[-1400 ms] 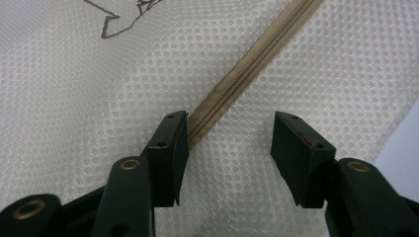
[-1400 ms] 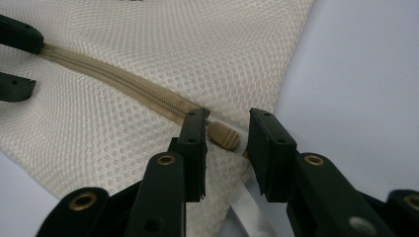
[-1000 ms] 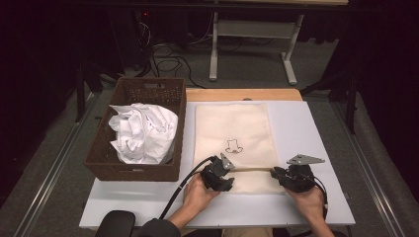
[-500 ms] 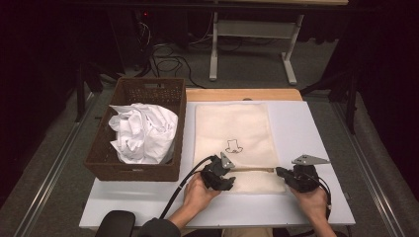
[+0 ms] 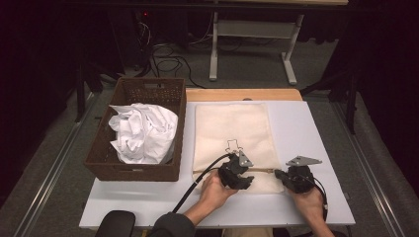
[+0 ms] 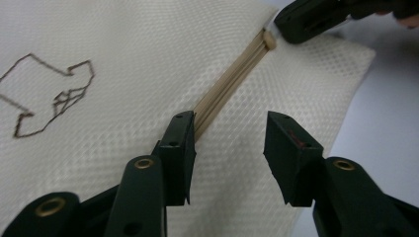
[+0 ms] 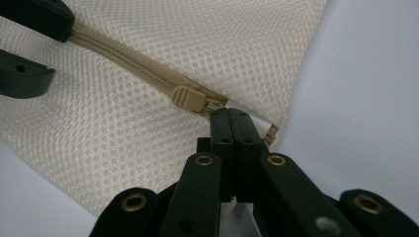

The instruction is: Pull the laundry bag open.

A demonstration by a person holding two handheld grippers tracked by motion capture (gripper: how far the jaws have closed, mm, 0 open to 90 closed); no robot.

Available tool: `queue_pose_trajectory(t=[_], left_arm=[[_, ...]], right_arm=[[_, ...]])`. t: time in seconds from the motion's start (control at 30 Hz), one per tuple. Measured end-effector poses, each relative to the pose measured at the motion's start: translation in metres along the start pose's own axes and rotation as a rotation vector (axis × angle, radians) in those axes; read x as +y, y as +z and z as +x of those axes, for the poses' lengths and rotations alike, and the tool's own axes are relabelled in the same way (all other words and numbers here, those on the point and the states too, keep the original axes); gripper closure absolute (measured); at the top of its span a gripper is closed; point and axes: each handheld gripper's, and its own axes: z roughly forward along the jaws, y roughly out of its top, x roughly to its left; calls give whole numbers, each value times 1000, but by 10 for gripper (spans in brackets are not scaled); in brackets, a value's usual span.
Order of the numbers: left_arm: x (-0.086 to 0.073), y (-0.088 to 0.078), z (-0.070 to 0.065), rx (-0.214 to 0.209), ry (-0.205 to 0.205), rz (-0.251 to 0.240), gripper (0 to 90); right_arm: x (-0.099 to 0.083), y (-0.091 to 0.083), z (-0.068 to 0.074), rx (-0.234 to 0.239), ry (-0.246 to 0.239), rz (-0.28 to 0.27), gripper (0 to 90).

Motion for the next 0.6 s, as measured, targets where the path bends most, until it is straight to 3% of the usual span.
queue_pose_trajectory(t=[0.27,0.4,0.6], left_arm=[[12,11,-4,-21,-1,-24,611],[16,18,-7,-22,4,-25,646],[22,28,-11,-32,14,-13,688]], right_arm=[[0,1,0,-1,-9,6,900],[2,-2,-2,-22,4,-32,900],[2,0,-2,-24,6,-26,900]])
